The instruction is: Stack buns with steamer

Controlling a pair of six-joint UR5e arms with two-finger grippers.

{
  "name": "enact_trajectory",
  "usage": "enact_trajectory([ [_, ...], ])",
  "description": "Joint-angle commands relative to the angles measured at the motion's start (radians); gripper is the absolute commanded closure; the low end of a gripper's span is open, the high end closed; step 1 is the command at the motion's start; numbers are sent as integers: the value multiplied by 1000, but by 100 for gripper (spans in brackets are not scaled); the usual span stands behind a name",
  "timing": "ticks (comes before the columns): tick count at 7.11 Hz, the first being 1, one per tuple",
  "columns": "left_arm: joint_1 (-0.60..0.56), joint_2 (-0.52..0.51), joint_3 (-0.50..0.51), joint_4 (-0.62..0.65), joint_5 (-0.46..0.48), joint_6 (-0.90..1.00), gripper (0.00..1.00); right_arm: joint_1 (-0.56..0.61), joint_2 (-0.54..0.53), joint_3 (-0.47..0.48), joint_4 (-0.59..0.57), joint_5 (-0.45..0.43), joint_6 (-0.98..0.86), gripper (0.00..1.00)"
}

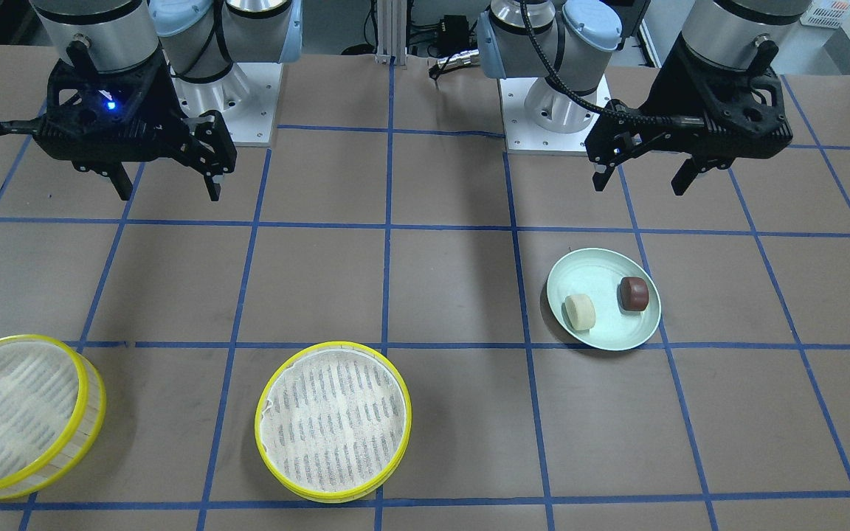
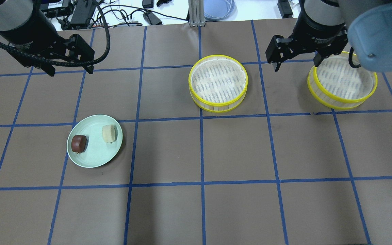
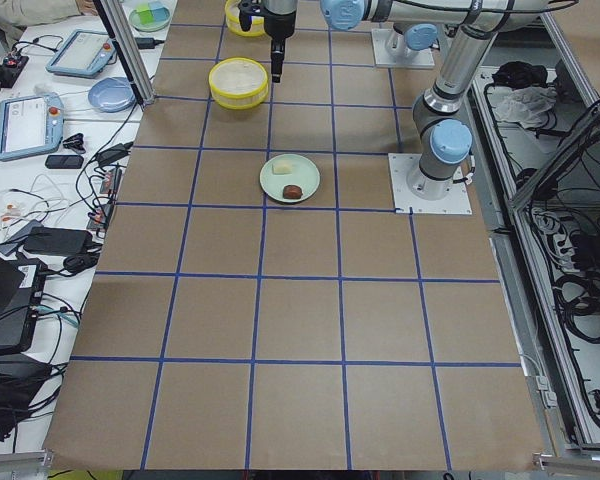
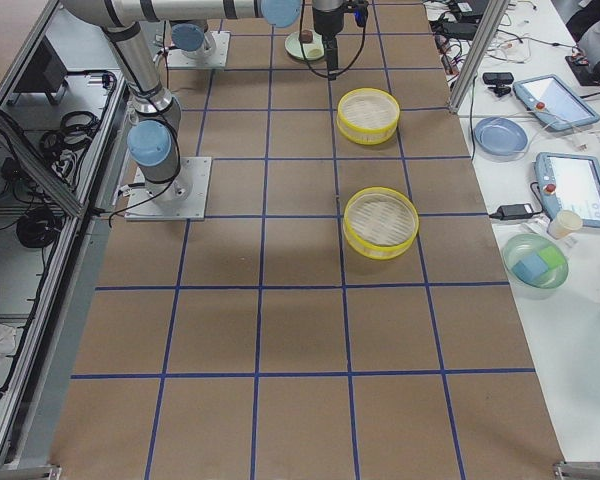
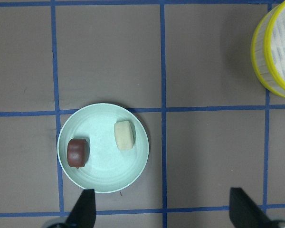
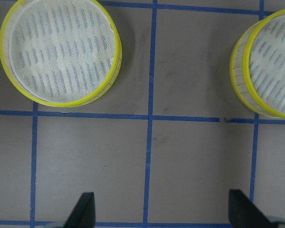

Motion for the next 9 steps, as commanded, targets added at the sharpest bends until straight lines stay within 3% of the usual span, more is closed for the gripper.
enact_trajectory([
  [1, 0, -1, -3, -6, 1, -3, 0, 0, -7, 0, 26, 5, 0, 0],
  [7, 20, -18, -55, 0, -9, -27, 0, -36, 58, -5, -38, -7, -60, 0],
  [9, 45, -19, -58, 0, -8, -17, 0, -62, 95, -53, -37, -9, -101, 0],
])
